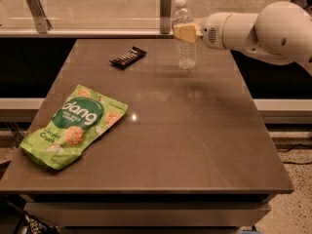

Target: Move water bottle near green rice chip bag

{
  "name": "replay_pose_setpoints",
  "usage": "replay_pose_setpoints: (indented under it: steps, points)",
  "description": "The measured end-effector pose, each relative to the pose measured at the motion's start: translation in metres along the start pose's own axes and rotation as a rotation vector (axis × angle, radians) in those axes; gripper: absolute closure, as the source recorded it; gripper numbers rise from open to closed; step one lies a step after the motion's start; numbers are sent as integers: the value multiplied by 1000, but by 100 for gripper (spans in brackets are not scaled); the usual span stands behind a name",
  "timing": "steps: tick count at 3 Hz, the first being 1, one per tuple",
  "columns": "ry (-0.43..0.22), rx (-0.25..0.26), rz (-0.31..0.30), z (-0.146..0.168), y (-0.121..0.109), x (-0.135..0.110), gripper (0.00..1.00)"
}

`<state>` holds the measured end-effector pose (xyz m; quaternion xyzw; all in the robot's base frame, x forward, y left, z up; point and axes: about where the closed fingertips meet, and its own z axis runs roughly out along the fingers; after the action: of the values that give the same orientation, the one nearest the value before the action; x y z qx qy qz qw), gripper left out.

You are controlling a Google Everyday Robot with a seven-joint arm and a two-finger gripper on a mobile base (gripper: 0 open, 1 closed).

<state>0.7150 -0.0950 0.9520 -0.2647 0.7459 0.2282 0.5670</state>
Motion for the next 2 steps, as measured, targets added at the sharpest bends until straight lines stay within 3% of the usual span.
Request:
replay_pose_setpoints:
  steps: [2]
  points:
    - [-25,-84,5,-32,41,-12,100]
